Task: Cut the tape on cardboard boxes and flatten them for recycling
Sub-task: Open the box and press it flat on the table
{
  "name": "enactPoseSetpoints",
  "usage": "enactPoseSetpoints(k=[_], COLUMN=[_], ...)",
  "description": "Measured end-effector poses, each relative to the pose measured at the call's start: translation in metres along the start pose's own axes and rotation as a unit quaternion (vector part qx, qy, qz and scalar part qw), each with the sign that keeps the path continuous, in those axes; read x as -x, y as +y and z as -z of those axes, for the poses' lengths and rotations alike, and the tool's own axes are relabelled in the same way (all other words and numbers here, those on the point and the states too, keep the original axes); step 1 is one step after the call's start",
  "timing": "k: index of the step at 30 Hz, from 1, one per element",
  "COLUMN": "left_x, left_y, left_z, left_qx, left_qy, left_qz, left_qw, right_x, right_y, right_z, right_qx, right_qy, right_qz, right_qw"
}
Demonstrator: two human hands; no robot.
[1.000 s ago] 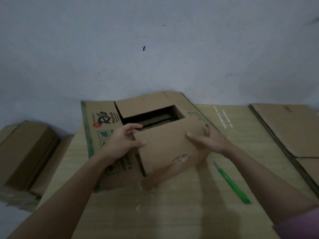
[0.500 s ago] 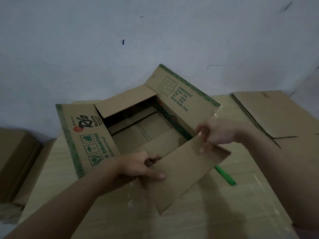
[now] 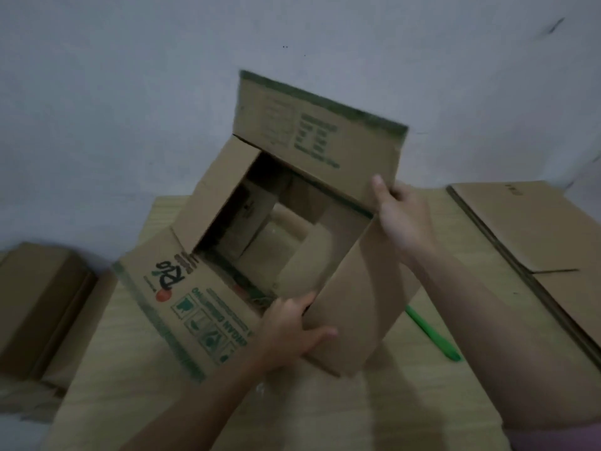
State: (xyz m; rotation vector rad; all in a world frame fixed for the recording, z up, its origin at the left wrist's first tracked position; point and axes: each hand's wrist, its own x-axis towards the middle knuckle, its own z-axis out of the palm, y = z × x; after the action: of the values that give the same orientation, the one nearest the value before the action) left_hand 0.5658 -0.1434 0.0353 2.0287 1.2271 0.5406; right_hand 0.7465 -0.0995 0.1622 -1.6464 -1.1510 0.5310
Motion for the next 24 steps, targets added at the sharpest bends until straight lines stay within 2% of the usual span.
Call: enactPoseSetpoints(k=[2,4,10,16,19,21,23,24], left_x=[-0.013,-0.027,-0.048,-0.048,-0.035,-0.023,-0.014,-0.012], left_y=[0.008,0.015,0.012,-0.014,-0.019,-0.019,-0.028,-0.035], left_z=[-0.009,-0.009,0.034,0.092,0.112,0.127,0.15,0.163], left_qx=[0.026,0.055,0.202,0.221,0.218,0.228,0.28,0.321], left_qy=[0.006,0.002,0.095,0.177,0.228,0.333,0.445,0.473], left_qz=[0.0,0.01,0.076,0.108,0.104,0.11,0.121,0.131], left_qw=[1.0,0.998,0.972,0.953,0.943,0.908,0.842,0.81], right_x=[-0.004,-0.007,-0.012,-0.012,-0.013,-0.012,-0.013,-0.013], right_y=[-0.017,-0.022,-0.019,-0.02,-0.016,-0.011,-0.006,-0.005], right_z=[-0.002,-0.004,-0.003,-0.009,-0.008,-0.004,0.006,0.011], right_qx=[0.023,0.04,-0.048,-0.055,-0.061,-0.074,-0.112,-0.112], right_qy=[-0.027,-0.06,-0.061,-0.048,-0.063,-0.08,-0.112,-0.145], right_qz=[0.077,0.099,0.046,0.049,0.077,0.107,0.119,0.126], right_qw=[0.996,0.993,0.996,0.996,0.993,0.988,0.98,0.975])
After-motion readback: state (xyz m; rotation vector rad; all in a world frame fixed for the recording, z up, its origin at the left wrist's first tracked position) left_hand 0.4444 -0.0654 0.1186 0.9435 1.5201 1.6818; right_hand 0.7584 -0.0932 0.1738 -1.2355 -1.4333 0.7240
